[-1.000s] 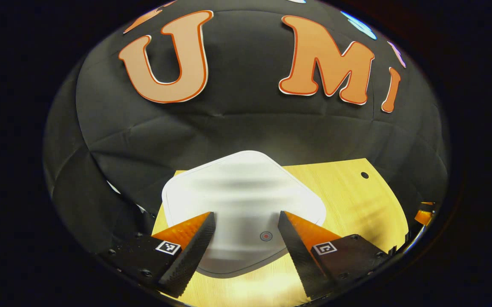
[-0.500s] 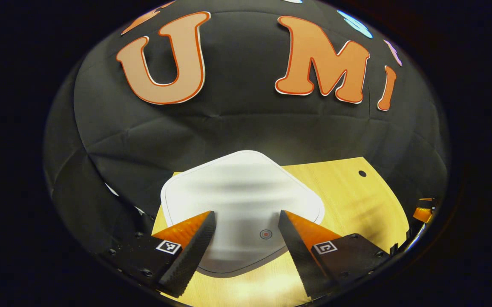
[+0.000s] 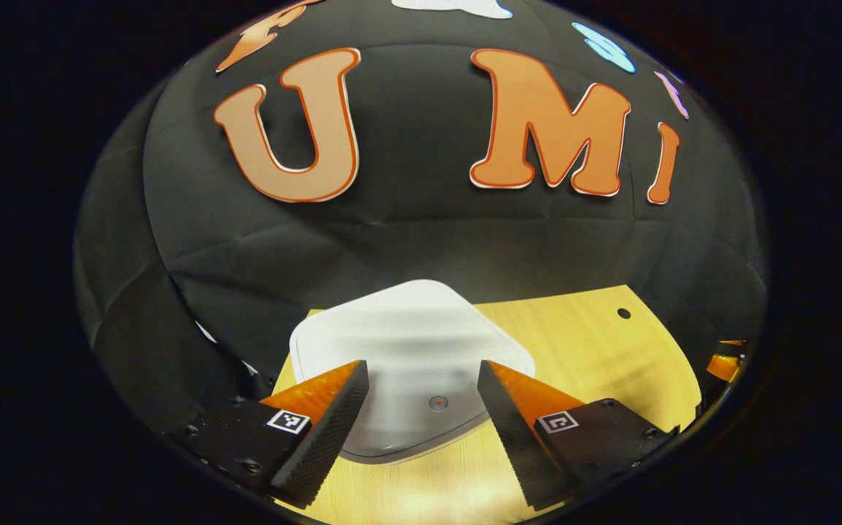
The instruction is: Press the lid of the desktop garbage bin to open it, pick up the crumpled paper on the desktop and throw it into the bin, then pick up the pop can on the desktop and drop it into the bin, and finally close the garbage bin lid.
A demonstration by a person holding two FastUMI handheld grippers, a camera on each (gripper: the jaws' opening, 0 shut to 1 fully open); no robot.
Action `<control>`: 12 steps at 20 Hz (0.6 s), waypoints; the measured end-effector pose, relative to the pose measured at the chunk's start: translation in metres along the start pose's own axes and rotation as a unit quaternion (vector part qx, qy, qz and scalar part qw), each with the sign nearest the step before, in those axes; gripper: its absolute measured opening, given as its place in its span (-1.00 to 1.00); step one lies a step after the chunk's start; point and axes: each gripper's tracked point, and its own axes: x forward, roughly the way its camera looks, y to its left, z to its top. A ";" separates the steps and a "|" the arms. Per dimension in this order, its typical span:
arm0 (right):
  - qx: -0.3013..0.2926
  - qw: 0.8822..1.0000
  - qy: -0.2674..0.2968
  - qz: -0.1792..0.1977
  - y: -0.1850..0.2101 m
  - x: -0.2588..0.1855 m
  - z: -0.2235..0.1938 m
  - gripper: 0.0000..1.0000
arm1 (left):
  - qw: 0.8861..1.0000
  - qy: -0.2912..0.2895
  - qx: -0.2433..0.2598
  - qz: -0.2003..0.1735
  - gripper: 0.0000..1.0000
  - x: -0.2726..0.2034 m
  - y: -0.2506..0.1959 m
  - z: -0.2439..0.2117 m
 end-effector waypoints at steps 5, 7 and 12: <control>-0.014 0.998 -0.058 -0.022 0.005 -0.012 0.027 0.92 | 0.999 -0.048 -0.004 -0.013 0.94 -0.018 -0.034 0.017; -0.023 0.996 -0.079 -0.025 0.009 -0.017 0.034 0.92 | 0.997 -0.071 -0.002 -0.018 0.94 -0.027 -0.049 0.021; -0.034 0.994 -0.099 -0.025 0.022 -0.024 0.034 0.92 | 0.985 -0.167 -0.018 -0.037 0.94 -0.056 -0.082 0.039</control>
